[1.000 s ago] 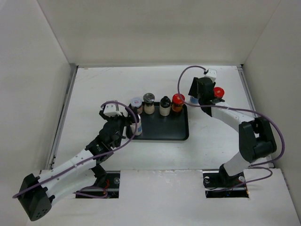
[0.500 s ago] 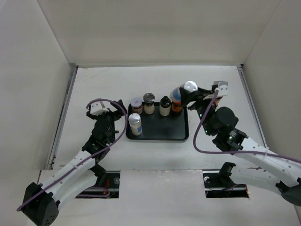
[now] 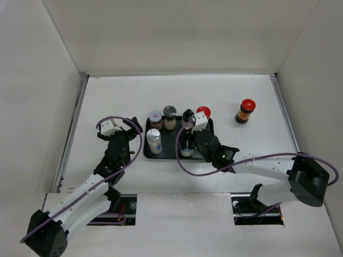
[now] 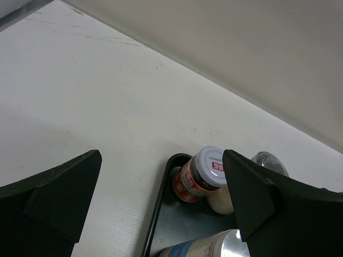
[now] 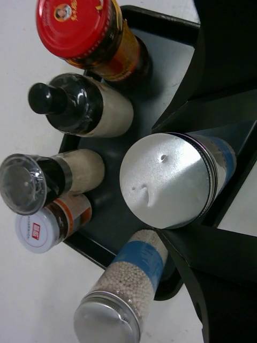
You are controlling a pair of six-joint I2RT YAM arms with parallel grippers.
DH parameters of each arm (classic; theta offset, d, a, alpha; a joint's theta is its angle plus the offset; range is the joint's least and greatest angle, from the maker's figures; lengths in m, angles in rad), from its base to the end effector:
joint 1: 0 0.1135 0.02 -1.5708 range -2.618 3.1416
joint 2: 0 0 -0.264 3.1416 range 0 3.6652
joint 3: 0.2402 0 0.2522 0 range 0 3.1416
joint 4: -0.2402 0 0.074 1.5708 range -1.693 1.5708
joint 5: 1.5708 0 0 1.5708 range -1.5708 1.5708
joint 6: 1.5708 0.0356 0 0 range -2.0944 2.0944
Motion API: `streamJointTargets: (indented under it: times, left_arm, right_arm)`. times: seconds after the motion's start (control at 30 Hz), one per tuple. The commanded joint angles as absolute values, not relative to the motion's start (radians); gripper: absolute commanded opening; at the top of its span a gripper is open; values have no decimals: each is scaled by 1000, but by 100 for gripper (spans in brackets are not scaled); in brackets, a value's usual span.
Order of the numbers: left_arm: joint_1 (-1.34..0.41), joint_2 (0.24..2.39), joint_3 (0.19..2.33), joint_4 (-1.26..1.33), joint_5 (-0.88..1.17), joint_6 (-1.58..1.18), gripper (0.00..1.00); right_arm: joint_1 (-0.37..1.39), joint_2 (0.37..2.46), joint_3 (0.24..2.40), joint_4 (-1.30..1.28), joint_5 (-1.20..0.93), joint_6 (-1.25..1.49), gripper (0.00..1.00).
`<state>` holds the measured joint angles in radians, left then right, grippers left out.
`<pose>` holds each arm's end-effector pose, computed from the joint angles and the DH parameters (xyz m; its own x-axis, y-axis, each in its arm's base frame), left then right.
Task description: Organize the condiment bottles
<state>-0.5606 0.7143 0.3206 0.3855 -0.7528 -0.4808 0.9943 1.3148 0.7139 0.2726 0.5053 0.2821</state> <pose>0.1567 -0.0696 0.2471 0.0822 -0.4501 -0.8892 -0.1725 0.8723 -0.4575 0.1718 0.2326 0.2460 -0.3035 -0.0199 -0.9526 -0.4158 0.9023 0.1136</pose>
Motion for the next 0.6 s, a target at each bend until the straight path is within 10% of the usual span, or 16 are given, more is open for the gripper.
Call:
streamJointTargets:
  times: [0.0, 0.57]
  left_arm:
    - [-573, 703, 302, 408, -762, -503, 100]
    - [-574, 729, 281, 413, -758, -529, 100]
  right_arm:
    - [1021, 1313, 720, 486, 514, 324, 46]
    - [1085, 1460, 677, 640, 629, 301, 60]
